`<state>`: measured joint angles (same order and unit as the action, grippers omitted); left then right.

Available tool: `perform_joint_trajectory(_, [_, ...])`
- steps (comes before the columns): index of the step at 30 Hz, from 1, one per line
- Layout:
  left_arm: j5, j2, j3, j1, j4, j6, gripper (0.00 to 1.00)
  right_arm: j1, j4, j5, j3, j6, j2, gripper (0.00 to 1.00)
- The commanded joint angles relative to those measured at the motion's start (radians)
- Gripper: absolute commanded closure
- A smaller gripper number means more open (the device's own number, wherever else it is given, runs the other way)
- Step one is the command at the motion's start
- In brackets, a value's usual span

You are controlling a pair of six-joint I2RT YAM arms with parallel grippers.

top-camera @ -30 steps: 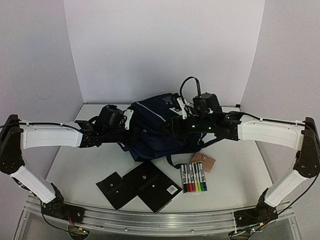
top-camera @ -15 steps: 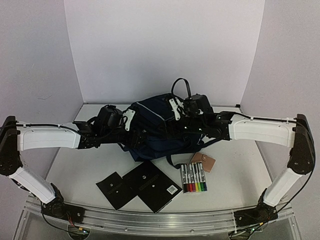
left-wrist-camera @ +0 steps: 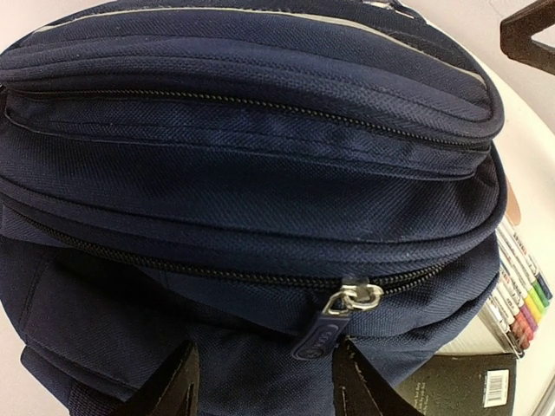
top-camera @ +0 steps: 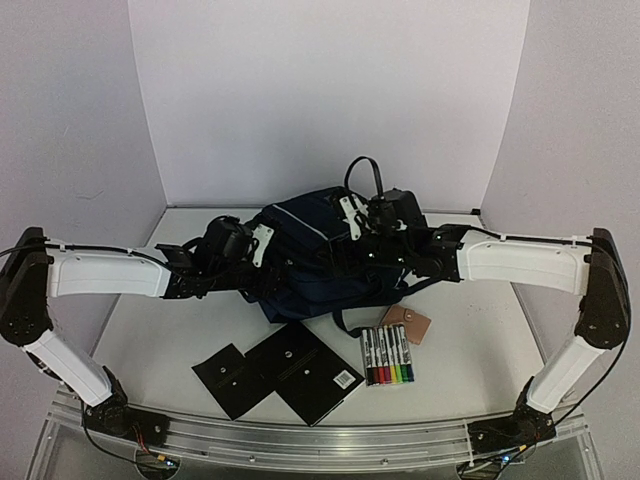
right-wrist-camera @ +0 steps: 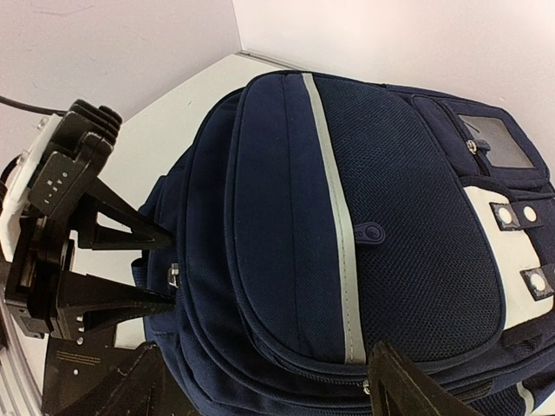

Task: Pack the student bag
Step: Unzip the student bag at the center of the board.

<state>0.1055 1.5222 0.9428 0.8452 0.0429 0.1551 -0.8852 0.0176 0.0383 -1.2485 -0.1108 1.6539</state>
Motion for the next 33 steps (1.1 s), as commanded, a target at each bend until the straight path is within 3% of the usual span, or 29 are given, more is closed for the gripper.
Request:
perform_joint_trajectory(1, [-0.021, 0.013, 0.058, 0.002, -0.039, -0.027, 0.5, -0.001, -0.043, -0.006, 0.015, -0.016, -0.008, 0.22])
perform_joint_trajectory(13, [-0.058, 0.052, 0.085, 0.001, -0.108, -0.046, 0.64, -0.001, -0.048, 0.003, 0.022, 0.005, -0.004, 0.22])
perform_joint_trajectory(22, [-0.039, 0.037, 0.084, 0.002, -0.108, -0.06, 0.99, -0.017, -0.048, 0.032, 0.029, 0.071, -0.009, 0.23])
perform_joint_trajectory(33, [-0.015, -0.048, 0.051, 0.002, -0.077, -0.056, 1.0, -0.082, -0.067, -0.115, -0.037, 0.308, 0.079, 0.24])
